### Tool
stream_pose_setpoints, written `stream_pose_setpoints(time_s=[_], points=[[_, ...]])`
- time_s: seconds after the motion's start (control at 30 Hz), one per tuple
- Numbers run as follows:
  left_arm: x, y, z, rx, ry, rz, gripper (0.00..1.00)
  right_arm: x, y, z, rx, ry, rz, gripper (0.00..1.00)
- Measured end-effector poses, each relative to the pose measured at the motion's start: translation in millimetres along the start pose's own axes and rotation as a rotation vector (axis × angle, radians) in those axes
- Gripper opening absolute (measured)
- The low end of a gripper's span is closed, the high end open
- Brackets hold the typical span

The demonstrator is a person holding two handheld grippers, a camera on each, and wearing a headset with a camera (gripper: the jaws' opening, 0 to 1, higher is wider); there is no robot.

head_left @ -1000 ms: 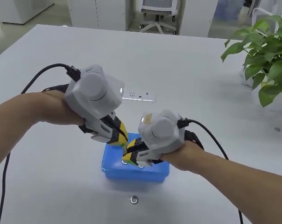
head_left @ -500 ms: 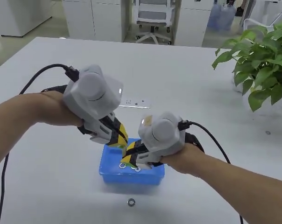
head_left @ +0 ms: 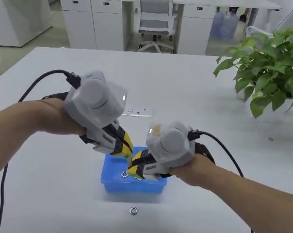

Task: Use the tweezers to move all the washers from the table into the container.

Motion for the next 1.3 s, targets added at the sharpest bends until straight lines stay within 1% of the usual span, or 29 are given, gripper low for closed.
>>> stream_pose_setpoints(time_s=[0.27,0.57,0.63,0.8,1.1,1.3], points=[[1.6,-4.2,11.2,-0.01,0.0,0.001,0.06,-5.2,4.8,-10.2,-0.003,-0.003,-0.001,0.12],[-2.5,-10.9,20.6,-0.022,0.012,0.004,0.06,-13.8,4.6,-19.3,0.004,-0.012,-0.006,0.12],[-4.9,-12.9,21.1,-0.026,0.013,0.002,0.06,-16.4,4.4,-22.5,0.005,-0.014,-0.008,0.12],[-8.3,-17.6,26.9,-0.036,0.016,0.001,0.06,-22.1,2.5,-28.2,0.007,-0.022,-0.006,0.12],[-14.6,-28.3,35.9,-0.046,0.013,0.008,0.06,-33.1,0.0,-35.8,0.011,-0.037,-0.012,0.12],[-20.0,-34.4,40.6,-0.052,0.017,0.004,0.06,-41.5,-2.8,-41.5,0.02,-0.051,-0.019,0.12]])
Point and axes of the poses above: the centre of the closed fingertips' face, and the gripper's own axes: y roughly backward along the fingers, z roughly to its right, x roughly out of its top, the point moved 6 cm from there along y, roughly backward along the fingers, and after that the axes turned 12 degrees about z, right-handed, at the moved point
